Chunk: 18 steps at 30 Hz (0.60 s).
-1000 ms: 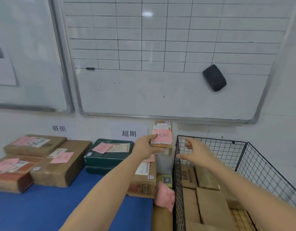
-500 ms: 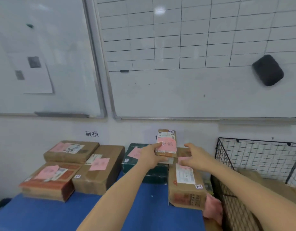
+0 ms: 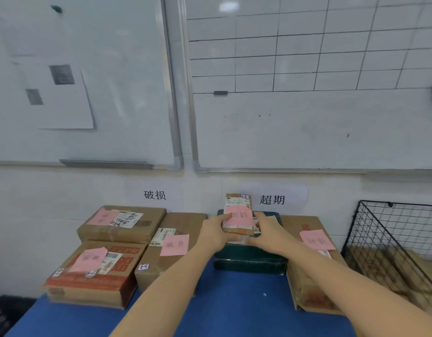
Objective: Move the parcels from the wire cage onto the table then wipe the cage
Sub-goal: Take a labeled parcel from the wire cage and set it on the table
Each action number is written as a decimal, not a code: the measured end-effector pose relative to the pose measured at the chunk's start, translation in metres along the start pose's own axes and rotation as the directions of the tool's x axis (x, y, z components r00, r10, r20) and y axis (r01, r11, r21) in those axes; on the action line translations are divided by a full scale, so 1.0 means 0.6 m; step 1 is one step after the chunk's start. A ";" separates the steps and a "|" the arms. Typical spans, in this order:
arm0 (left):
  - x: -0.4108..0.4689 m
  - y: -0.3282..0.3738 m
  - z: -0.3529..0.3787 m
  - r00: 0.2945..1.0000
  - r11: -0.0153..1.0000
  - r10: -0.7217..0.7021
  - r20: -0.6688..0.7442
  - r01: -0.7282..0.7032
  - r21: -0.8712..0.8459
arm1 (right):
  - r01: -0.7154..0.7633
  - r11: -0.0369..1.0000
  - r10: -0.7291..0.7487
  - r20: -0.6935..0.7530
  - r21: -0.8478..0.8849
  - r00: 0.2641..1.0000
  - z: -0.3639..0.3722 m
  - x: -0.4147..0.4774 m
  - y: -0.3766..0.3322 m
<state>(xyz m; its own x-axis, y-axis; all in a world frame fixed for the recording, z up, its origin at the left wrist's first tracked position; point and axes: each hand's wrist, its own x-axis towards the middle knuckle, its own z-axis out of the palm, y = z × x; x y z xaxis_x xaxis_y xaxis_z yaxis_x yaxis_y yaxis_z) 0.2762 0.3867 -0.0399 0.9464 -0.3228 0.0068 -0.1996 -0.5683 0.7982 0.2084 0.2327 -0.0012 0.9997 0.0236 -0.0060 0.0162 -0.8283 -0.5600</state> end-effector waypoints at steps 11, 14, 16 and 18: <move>0.026 -0.045 -0.003 0.999 0.999 -0.050 0.010 0.050 0.013 | -0.067 0.994 0.071 0.035 -0.092 0.997 0.053 0.068 -0.004; 0.033 -0.047 -0.006 0.999 0.999 -0.047 0.006 0.047 -0.003 | -0.056 0.990 0.060 0.030 -0.128 0.998 0.061 0.083 0.002; 0.037 -0.050 -0.007 0.999 0.999 -0.052 0.012 0.052 0.016 | -0.043 0.987 0.050 0.042 -0.155 0.998 0.061 0.089 0.005; 0.038 -0.052 -0.008 0.998 0.998 -0.061 0.012 0.061 0.034 | -0.034 0.983 0.043 0.048 -0.182 0.998 0.062 0.092 0.008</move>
<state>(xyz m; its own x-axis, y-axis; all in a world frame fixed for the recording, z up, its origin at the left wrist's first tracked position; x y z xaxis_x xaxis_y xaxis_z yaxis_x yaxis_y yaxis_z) 0.3052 0.4005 -0.0615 0.9537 -0.2967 -0.0492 -0.1504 -0.6124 0.7761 0.2628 0.2511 -0.0349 0.9975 0.0145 -0.0694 -0.0144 -0.9168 -0.3990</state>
